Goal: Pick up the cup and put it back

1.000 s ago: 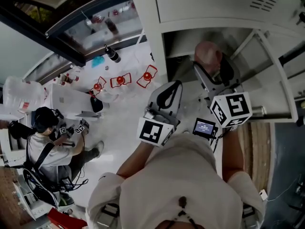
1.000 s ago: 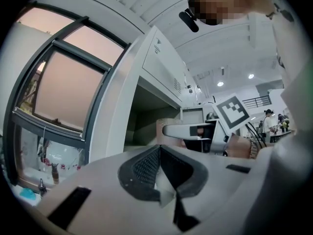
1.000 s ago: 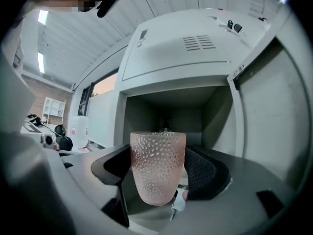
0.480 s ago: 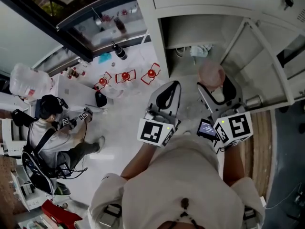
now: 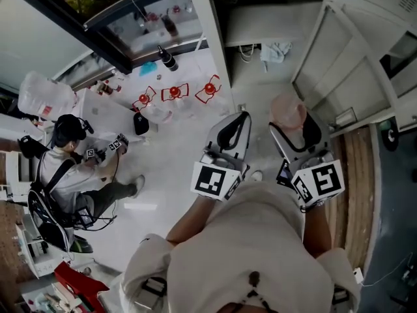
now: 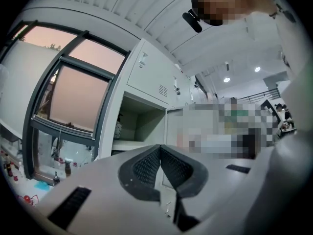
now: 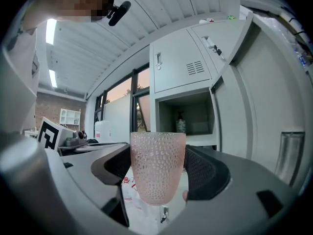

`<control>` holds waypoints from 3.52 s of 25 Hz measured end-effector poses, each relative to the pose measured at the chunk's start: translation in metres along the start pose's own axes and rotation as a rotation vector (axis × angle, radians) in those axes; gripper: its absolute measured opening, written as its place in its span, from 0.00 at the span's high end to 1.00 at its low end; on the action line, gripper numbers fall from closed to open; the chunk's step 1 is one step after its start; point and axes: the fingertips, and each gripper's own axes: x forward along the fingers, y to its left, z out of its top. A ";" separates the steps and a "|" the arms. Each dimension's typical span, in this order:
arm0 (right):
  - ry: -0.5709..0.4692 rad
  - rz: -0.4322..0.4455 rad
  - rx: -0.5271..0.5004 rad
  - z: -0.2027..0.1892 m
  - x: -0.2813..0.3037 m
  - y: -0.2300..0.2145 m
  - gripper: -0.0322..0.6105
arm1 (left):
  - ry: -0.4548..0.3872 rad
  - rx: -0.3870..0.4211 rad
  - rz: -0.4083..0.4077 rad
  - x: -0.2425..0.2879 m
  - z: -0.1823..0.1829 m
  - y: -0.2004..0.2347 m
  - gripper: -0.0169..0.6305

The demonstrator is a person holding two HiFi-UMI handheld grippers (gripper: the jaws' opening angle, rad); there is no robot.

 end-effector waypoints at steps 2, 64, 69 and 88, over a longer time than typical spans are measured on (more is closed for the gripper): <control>-0.001 0.001 0.004 -0.001 -0.008 0.004 0.40 | 0.003 0.005 -0.003 -0.003 0.000 -0.006 0.96; 0.112 -0.101 -0.032 -0.148 0.254 -0.107 0.40 | 0.046 -0.040 -0.023 0.063 -0.010 0.073 0.96; 0.122 -0.110 -0.032 -0.158 0.269 -0.121 0.40 | 0.061 -0.031 -0.039 0.074 -0.018 0.077 0.96; 0.133 -0.116 0.000 -0.166 0.250 -0.116 0.40 | 0.081 -0.045 -0.044 0.071 -0.029 0.073 0.96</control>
